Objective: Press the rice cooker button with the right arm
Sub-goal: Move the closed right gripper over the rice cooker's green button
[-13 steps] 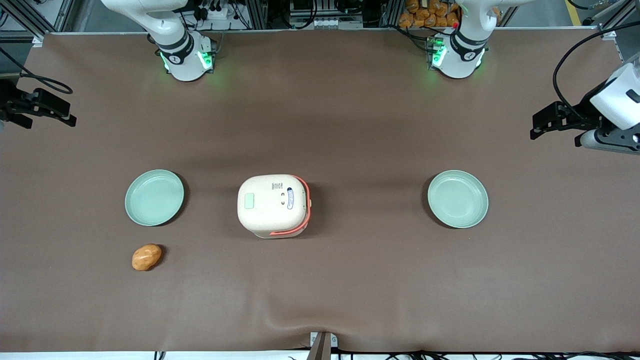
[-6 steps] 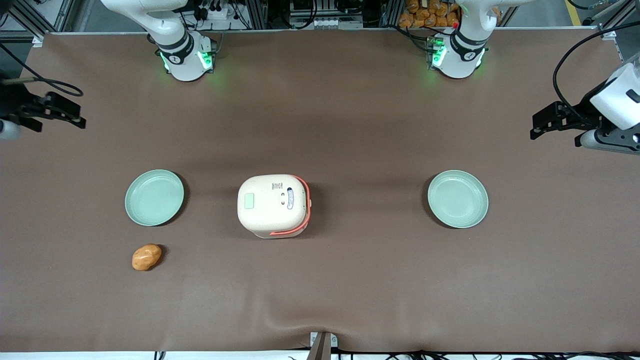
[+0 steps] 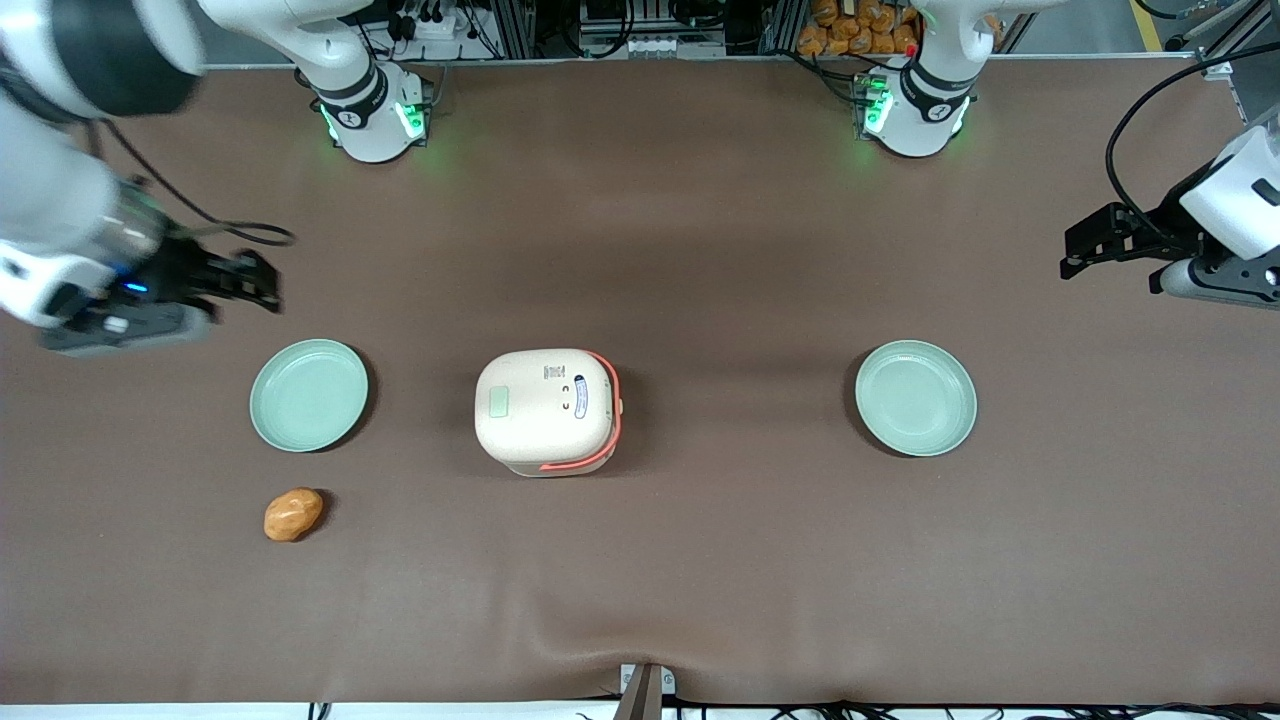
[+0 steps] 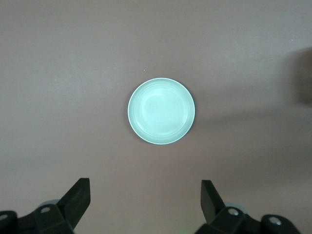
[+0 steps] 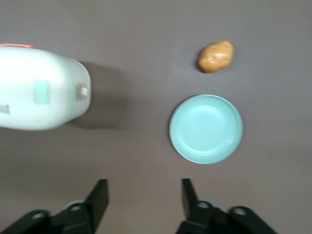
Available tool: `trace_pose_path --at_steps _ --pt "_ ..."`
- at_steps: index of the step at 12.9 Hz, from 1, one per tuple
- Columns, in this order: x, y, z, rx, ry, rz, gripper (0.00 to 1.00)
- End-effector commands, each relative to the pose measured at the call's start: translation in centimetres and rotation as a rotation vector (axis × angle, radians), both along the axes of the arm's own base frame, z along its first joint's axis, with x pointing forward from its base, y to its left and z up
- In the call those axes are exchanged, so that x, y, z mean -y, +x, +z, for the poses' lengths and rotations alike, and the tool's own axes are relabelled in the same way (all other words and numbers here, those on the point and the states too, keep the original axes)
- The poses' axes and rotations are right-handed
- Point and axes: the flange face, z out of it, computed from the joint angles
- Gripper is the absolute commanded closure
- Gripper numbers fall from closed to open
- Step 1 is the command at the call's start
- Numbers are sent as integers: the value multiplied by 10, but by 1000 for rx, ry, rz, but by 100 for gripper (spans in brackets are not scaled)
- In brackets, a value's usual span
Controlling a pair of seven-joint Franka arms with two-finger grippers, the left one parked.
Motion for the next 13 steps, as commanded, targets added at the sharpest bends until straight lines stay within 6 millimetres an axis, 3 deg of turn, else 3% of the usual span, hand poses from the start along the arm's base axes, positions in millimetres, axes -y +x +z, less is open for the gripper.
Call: trace_pose_path --at_steps 1,4,5,8,13 --pt "-51 6 -30 -14 -23 -19 42" --pt "-85 22 -65 6 2 -49 62" --pt "-107 21 -77 -1 21 -40 67" --pt "-128 31 -94 -4 45 -81 81" --pt "-170 41 -129 27 40 -48 84"
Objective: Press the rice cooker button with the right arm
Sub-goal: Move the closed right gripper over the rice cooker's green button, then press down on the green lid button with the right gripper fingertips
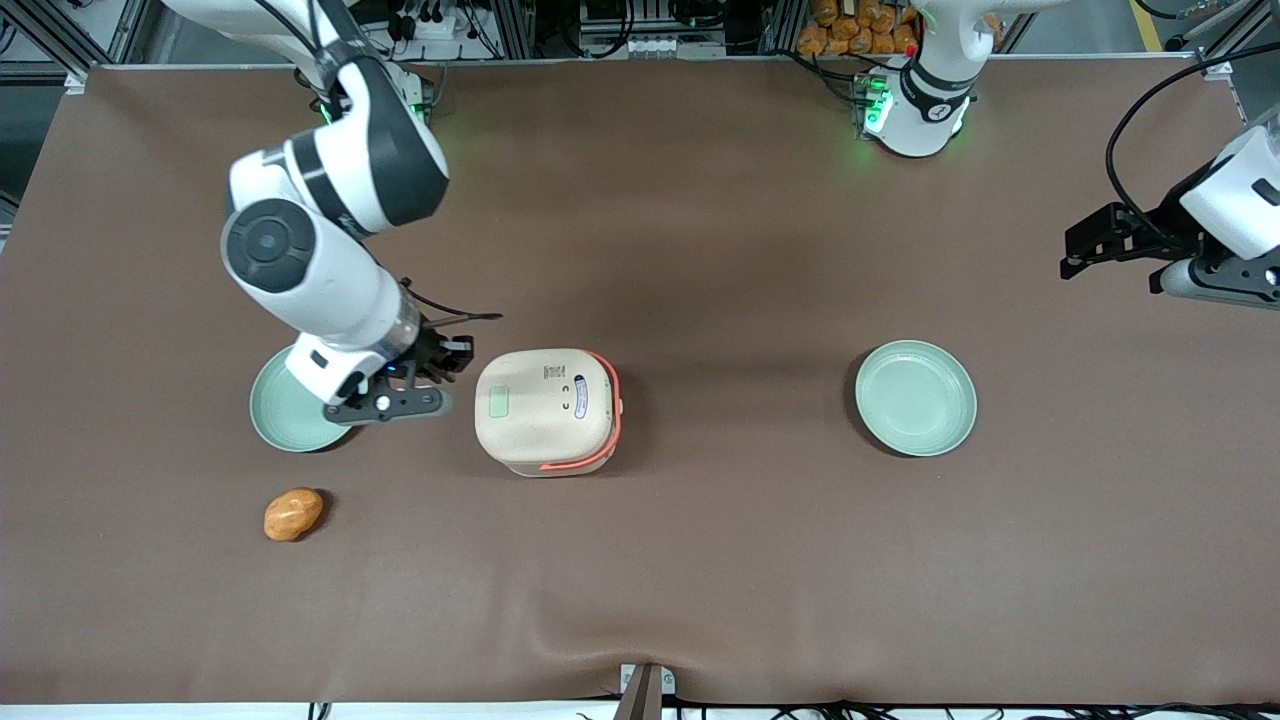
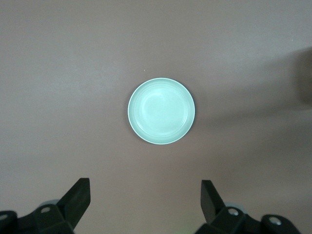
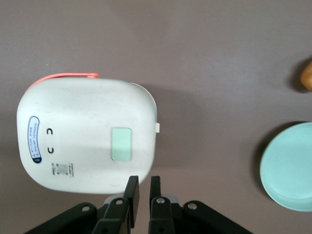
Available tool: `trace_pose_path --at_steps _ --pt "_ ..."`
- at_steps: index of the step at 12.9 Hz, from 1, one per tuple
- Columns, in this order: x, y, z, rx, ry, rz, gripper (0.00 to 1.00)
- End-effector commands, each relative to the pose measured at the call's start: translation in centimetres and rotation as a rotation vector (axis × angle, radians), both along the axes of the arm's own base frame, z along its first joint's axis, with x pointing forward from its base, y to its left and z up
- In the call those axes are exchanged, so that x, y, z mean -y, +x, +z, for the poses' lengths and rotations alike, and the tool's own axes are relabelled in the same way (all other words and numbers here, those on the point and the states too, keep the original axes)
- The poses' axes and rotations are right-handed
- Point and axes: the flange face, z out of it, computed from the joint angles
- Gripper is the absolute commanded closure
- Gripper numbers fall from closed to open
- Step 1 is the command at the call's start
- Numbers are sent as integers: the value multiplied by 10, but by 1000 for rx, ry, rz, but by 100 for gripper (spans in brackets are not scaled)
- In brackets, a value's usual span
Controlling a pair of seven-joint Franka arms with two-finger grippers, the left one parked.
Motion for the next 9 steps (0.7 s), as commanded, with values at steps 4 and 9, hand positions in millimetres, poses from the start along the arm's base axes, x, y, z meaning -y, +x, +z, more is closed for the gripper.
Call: trace_pose_path --at_steps 4,9 --pt "-26 15 -32 38 3 6 84" --pt "-36 16 -47 57 -21 30 84"
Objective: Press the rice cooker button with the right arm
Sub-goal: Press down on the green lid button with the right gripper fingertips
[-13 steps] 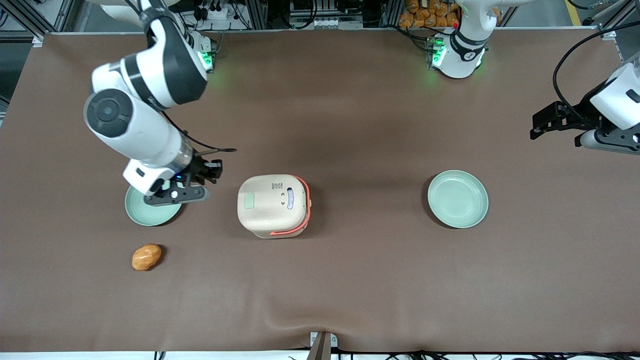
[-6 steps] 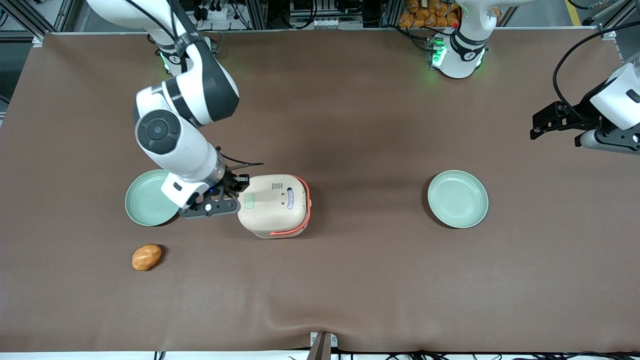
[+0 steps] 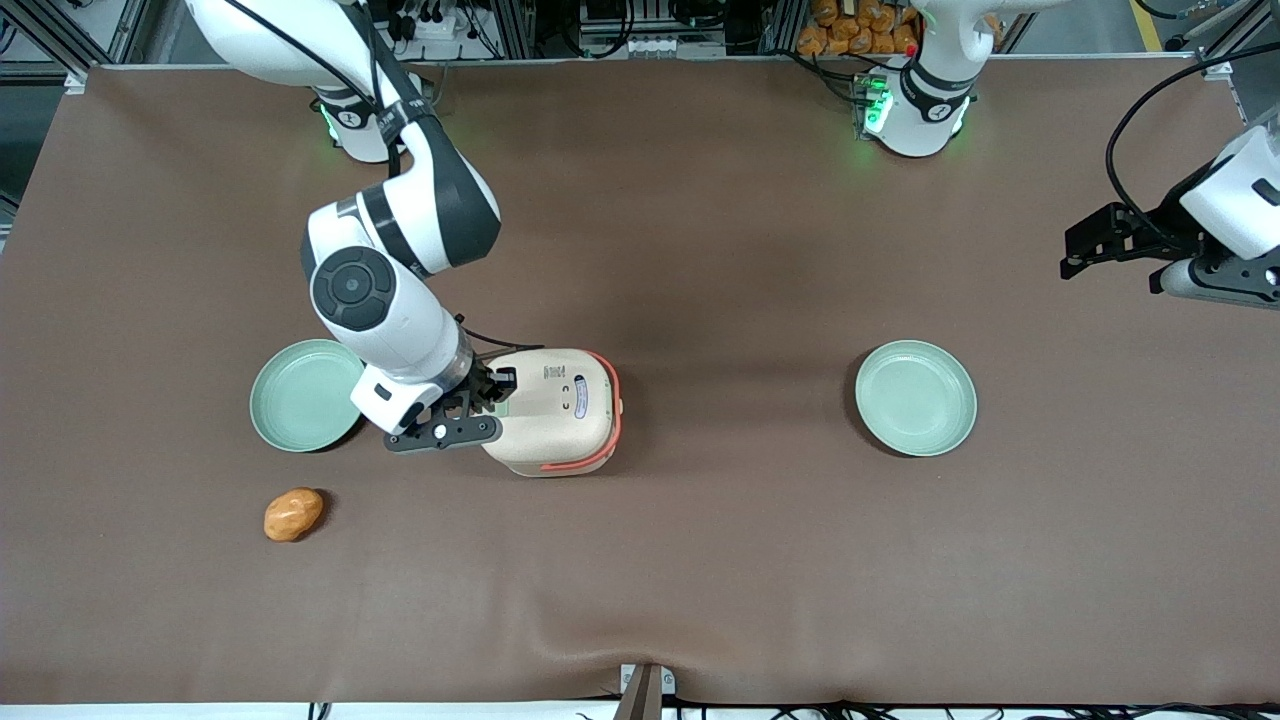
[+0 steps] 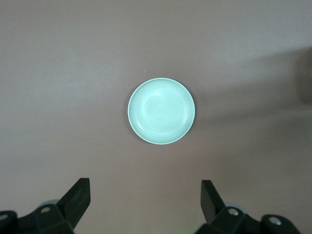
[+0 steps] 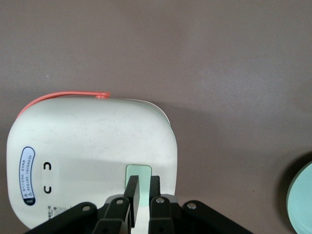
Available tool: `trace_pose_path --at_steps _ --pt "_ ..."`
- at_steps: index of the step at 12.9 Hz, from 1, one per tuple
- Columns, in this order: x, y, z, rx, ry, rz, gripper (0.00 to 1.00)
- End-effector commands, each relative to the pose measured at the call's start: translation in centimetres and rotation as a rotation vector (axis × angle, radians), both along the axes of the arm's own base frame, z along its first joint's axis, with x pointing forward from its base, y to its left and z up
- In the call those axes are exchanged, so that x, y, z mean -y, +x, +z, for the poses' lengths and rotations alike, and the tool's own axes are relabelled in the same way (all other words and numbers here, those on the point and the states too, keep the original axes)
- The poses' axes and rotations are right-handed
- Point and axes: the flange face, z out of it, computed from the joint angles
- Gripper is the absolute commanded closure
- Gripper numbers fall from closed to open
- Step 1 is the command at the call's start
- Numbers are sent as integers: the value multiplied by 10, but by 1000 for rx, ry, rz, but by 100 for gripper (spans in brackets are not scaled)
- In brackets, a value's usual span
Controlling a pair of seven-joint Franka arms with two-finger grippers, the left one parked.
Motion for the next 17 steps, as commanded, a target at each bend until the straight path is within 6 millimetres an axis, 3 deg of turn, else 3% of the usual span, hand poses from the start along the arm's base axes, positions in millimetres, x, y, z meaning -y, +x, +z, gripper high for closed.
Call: trace_pose_path --at_steps 1,6,9,17 --pt "-8 2 -1 15 -18 3 84" --pt "-9 1 -7 7 -22 4 84" --pt "-9 1 -14 -3 -28 4 100" --pt "-16 -3 -21 -11 -31 -4 100"
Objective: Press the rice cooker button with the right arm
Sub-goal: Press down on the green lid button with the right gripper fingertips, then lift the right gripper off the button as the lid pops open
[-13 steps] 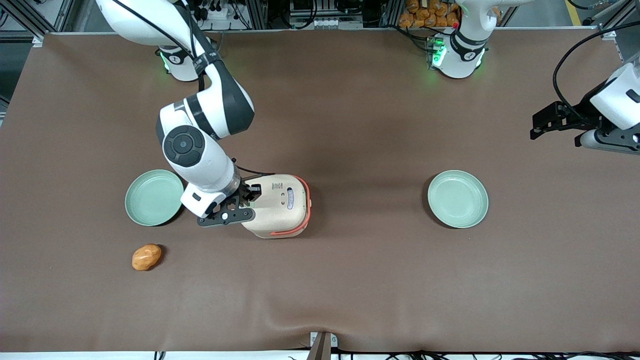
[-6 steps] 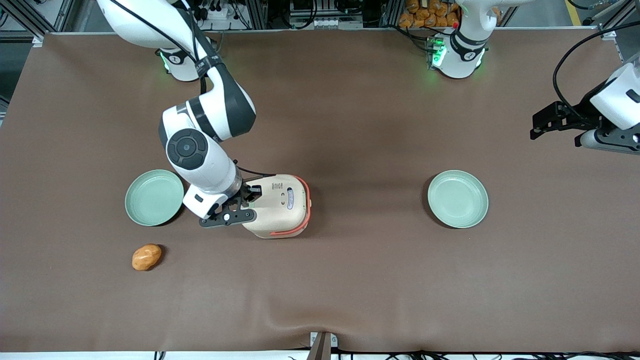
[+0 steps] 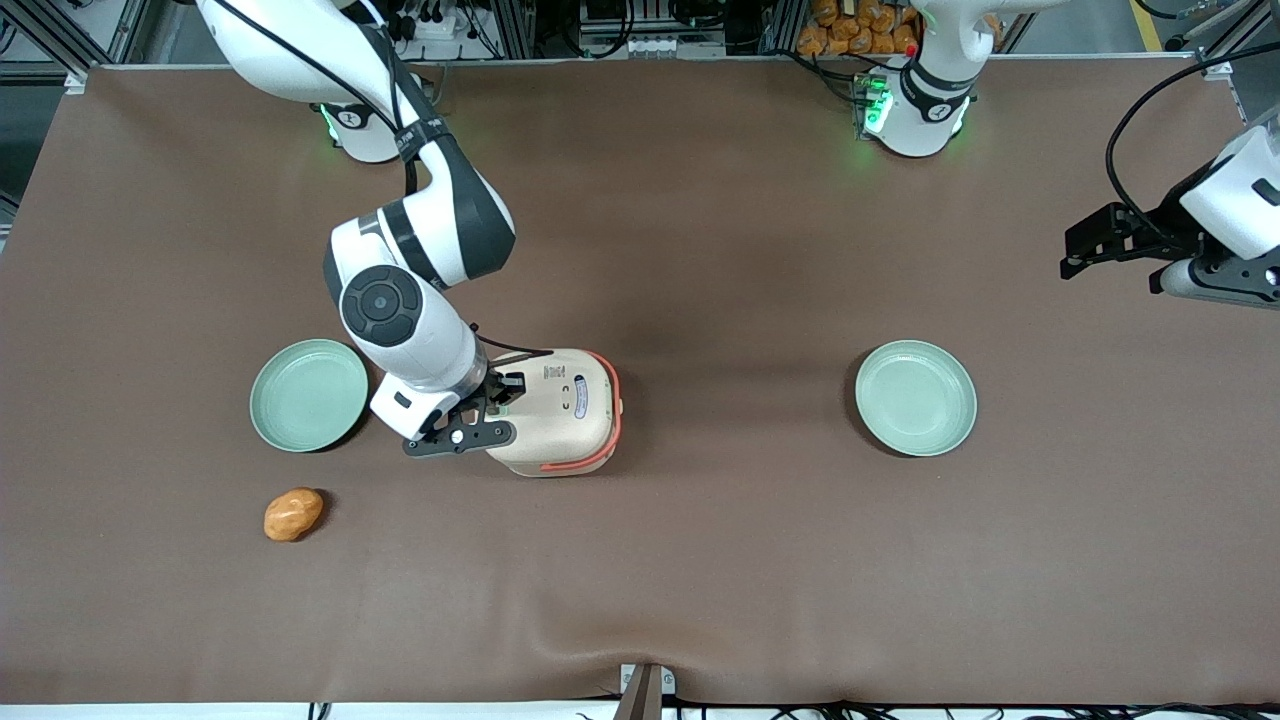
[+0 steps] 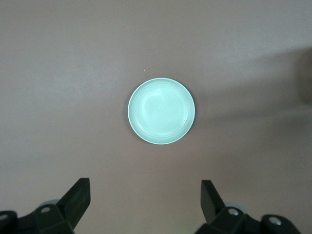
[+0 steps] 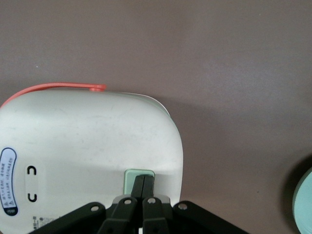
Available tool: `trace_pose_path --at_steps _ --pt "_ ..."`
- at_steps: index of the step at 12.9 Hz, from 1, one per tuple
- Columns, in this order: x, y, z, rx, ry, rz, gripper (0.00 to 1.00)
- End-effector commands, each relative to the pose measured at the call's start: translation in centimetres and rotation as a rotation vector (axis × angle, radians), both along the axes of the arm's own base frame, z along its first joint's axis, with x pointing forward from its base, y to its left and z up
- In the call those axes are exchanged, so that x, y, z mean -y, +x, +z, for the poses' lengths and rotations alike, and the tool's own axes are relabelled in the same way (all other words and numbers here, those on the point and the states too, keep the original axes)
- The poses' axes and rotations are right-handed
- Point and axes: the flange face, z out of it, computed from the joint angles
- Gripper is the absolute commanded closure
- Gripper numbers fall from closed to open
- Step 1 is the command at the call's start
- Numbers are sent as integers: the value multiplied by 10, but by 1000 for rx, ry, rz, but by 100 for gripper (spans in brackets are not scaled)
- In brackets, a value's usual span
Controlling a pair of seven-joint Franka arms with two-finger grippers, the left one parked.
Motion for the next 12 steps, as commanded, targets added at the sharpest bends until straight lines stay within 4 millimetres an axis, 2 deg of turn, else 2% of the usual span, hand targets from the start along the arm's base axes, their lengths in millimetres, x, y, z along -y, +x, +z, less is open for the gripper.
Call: trace_pose_path --at_steps 1,9,12 --pt "-11 -2 -3 8 -18 -12 100" --pt "-1 -3 -35 5 -39 -19 100" --pt "-3 1 -10 33 -20 -17 100"
